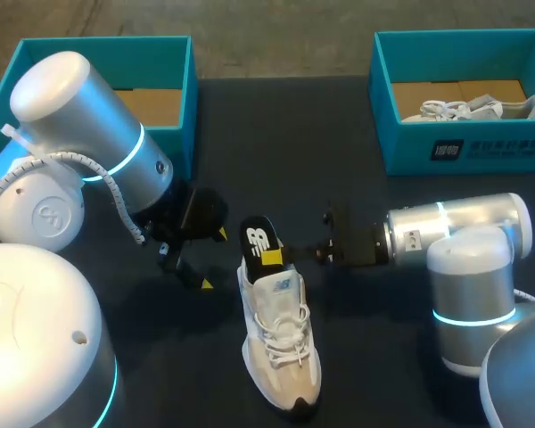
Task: Take the shoe out of the shoebox, open the shoe tongue, remove and reinsert the insole, then place the shoe into the shoebox
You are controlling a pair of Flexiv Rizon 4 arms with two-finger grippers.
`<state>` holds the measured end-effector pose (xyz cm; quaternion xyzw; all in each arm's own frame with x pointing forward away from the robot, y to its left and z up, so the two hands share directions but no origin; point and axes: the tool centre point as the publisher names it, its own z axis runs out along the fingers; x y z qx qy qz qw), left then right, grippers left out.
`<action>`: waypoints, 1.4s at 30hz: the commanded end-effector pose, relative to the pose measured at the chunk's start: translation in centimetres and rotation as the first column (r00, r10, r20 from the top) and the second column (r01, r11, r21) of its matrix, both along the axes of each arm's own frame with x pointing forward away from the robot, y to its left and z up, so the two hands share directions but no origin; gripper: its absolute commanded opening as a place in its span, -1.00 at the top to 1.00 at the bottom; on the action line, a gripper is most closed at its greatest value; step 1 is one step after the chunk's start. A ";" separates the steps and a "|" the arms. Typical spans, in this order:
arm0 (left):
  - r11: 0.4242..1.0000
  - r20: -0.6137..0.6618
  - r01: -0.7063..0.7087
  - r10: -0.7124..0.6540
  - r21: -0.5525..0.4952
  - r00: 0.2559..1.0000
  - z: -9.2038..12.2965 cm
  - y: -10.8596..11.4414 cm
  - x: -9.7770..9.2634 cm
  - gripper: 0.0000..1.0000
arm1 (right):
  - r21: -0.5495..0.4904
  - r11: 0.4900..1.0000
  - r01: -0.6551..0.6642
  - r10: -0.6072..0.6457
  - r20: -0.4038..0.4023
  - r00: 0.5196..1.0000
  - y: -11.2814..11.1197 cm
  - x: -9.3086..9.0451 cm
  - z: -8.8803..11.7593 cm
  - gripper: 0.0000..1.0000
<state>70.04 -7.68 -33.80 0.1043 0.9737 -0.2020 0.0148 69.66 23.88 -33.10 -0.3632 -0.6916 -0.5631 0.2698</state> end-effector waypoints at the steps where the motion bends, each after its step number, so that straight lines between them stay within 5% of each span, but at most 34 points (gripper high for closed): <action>1: 1.000 0.001 -0.001 0.001 0.003 1.000 0.0 0.0 -0.1 -1.00 | -0.004 1.000 -0.015 0.015 0.023 1.000 0.5 0.2 0.0 1.00; 12: 1.000 0.001 -0.001 0.001 0.003 1.000 0.0 0.0 -0.1 -1.00 | 0.045 0.996 -0.074 0.069 0.115 0.991 0.6 2.4 0.3 1.00; 15: 1.000 0.001 -0.001 0.001 0.003 1.000 0.0 0.0 -0.1 -1.00 | 0.054 0.995 -0.080 0.073 0.124 0.990 0.4 2.3 0.2 0.54; 20: 1.000 0.001 -0.001 0.001 0.003 1.000 0.0 0.0 -0.1 -1.00 | 0.052 0.995 -0.081 0.073 0.131 0.989 0.2 1.9 0.4 0.32; 42: 1.000 0.001 -0.001 0.001 0.003 1.000 0.0 0.0 -0.1 -1.00 | 0.013 0.997 -0.078 0.077 0.073 0.994 1.1 0.3 -0.1 0.52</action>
